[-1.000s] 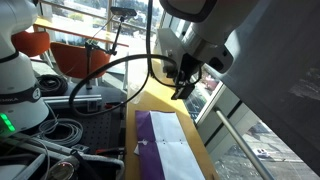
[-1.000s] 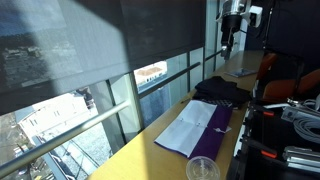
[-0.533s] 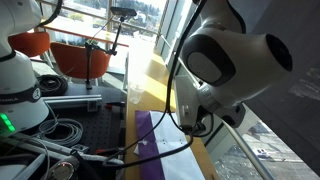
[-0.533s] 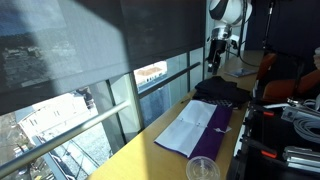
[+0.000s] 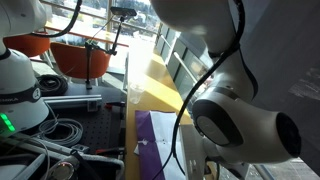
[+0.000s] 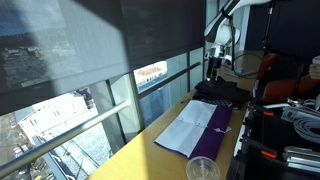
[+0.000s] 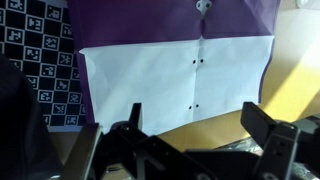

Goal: Close the file

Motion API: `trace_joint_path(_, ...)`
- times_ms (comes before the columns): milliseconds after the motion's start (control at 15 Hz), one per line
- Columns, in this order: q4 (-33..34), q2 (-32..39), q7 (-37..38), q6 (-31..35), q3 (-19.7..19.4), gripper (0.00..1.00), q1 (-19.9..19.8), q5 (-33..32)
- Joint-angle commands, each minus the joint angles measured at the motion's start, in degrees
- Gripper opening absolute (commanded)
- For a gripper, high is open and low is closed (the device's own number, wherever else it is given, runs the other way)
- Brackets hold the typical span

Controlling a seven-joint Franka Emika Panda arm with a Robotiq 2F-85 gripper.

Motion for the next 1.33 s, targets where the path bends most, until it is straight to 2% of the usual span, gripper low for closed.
trace_joint_path(0,7.31,8.02,-1.79,2.95,2.98,1.0,-2.64,-1.4)
trace_joint_path(533,19.03,22.23,1.48,8.95,4.77,1.0,-2.82,-10.12)
trace_joint_path(1000,26.86,28.62,4.07,8.54,5.73,1.0,-3.84,-15.39)
trace_joint_path(1267,29.45,30.66,4.66,8.2,7.08,1.0,-4.97,-14.83)
